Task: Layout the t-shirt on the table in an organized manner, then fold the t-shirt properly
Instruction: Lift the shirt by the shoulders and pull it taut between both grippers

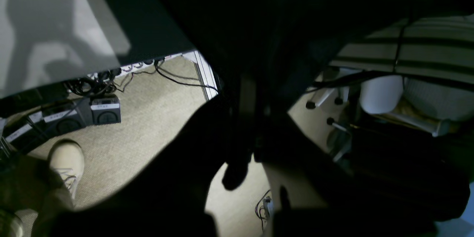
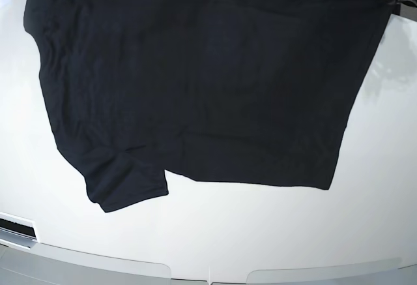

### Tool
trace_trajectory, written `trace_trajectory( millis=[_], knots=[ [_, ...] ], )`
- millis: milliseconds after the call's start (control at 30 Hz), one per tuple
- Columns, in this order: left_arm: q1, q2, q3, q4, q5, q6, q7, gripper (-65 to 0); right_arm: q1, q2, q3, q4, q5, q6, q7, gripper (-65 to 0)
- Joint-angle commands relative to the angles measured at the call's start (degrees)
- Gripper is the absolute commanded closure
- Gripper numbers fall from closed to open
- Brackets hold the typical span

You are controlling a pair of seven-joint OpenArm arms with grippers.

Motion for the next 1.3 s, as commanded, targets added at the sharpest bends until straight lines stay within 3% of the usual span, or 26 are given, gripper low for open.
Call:
trace_trajectory(
  millis=[0, 167, 367, 667, 833, 1133, 1267],
  knots=[
    [0.4, -0.8, -0.8, 0.5, -1.0, -0.4, -1.2, 0.0, -0.9, 0.5, 0.7, 0.9, 1.0, 0.3, 0.7, 0.0],
    [-1.2, -0.6, -0.8, 0.5, -0.9, -0.4, -8.2, 0.0, -0.9, 0.5, 0.7, 0.9, 0.9, 0.3, 4.1, 0.0],
    [-6.9, 2.3, -0.8, 0.5, 2.8, -0.4, -7.8, 0.0, 0.0, 0.5, 0.7, 0.9, 0.5, 0.3, 10.2, 0.0],
    [-8.9, 4.2, -0.6, 0.5, 3.6, -0.4, -8.8, 0.0, 4.7, 0.3, 0.7, 0.8, -4.2, 0.3, 9.5, 0.0],
    [-6.9, 4.2, -0.6, 0.5, 8.3, -0.4, -5.8, 0.0, 4.8, 0.3, 0.7, 0.8, -4.2, 0.3, 8.4, 0.0],
    [-3.3, 3.9, -0.6, 0.5, 9.0, -0.4, -6.4, 0.0, 4.6, 0.3, 0.7, 0.8, -3.7, 0.3, 4.0, 0.0],
    [-3.3, 3.9, -0.6, 0.5, 14.8, -0.4, -11.4, 0.0, 4.6, 0.3, 0.7, 0.8, -3.0, 0.3, 3.3, 0.0]
  ],
)
